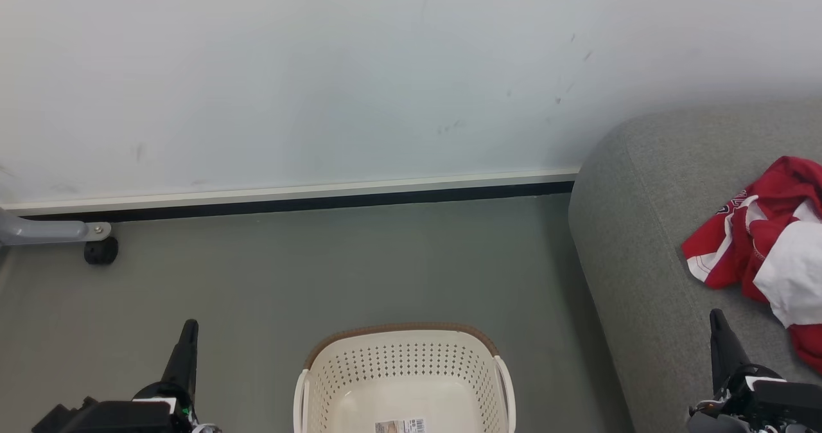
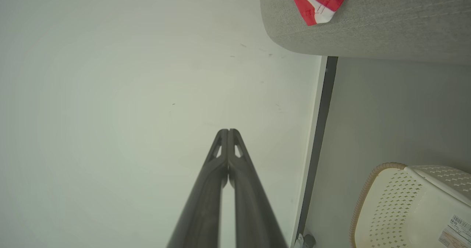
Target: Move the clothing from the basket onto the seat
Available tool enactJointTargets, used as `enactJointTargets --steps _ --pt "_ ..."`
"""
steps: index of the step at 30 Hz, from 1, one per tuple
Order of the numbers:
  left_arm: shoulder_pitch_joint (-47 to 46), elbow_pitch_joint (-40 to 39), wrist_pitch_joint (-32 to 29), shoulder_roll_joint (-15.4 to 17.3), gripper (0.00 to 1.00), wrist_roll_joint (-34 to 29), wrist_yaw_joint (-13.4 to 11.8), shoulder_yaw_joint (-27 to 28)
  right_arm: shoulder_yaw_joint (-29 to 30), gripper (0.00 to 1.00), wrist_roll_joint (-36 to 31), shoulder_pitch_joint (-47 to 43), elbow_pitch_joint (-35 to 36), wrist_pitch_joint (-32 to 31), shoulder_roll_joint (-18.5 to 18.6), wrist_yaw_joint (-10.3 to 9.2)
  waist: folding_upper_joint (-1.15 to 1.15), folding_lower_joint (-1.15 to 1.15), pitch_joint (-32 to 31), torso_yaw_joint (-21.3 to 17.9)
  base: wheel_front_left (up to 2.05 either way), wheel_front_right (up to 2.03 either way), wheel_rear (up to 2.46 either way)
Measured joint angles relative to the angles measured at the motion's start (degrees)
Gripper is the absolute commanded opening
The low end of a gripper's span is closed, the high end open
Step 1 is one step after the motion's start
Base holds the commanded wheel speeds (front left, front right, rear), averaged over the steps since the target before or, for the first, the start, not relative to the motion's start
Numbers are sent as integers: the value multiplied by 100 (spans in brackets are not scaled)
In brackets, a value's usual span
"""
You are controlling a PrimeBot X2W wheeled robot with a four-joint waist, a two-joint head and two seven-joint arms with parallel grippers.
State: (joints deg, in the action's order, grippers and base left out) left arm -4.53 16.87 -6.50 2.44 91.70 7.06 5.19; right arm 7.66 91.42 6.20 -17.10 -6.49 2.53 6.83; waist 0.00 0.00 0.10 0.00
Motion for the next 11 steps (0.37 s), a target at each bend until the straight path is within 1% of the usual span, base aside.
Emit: enactJointTargets --steps 11 --pt "0 2 0 0 0 0 0 0 0 0 1 -1 0 0 0 0 0 0 0 0 0 0 0"
